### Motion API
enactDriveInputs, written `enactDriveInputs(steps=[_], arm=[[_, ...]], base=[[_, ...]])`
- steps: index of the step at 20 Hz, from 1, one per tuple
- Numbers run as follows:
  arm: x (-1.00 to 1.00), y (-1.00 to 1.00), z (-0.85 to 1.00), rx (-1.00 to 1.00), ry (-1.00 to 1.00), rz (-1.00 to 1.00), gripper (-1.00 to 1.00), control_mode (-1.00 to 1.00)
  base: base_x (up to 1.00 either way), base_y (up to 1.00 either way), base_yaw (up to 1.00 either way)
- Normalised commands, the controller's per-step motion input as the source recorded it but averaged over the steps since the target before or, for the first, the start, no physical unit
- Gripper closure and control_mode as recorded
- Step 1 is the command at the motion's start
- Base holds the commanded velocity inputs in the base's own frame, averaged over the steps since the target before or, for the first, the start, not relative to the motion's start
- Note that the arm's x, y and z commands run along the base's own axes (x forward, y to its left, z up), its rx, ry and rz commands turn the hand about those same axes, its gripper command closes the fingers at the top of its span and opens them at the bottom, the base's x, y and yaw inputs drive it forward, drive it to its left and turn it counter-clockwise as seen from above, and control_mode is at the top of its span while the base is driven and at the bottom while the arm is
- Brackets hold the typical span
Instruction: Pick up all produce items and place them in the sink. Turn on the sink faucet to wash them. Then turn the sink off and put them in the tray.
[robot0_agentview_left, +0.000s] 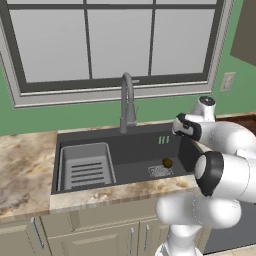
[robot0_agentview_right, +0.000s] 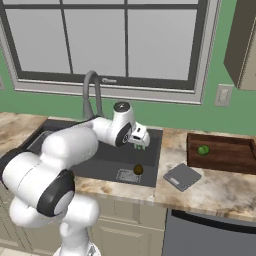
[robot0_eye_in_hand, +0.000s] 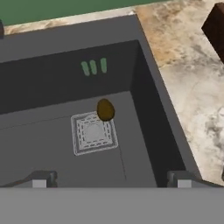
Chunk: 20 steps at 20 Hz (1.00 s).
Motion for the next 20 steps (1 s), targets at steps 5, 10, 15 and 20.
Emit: enactDriveInputs(steps=[5, 10, 15, 20], arm=[[0.43, 0.18, -0.55, 0.00, 0.01, 0.10, -1.00, -1.00], [0.27, 0.05, -0.61, 0.00, 0.01, 0.03, -1.00, -1.00], [0.17, 0.00, -0.67, 0.00, 0.00, 0.00, -1.00, -1.00], [0.10, 0.00, -0.64, 0.00, 0.03, 0.00, -1.00, -1.00]], base=[[0.00, 0.00, 0.00], [0.00, 0.00, 0.00], [0.00, 0.00, 0.00], [0.00, 0.00, 0.00]])
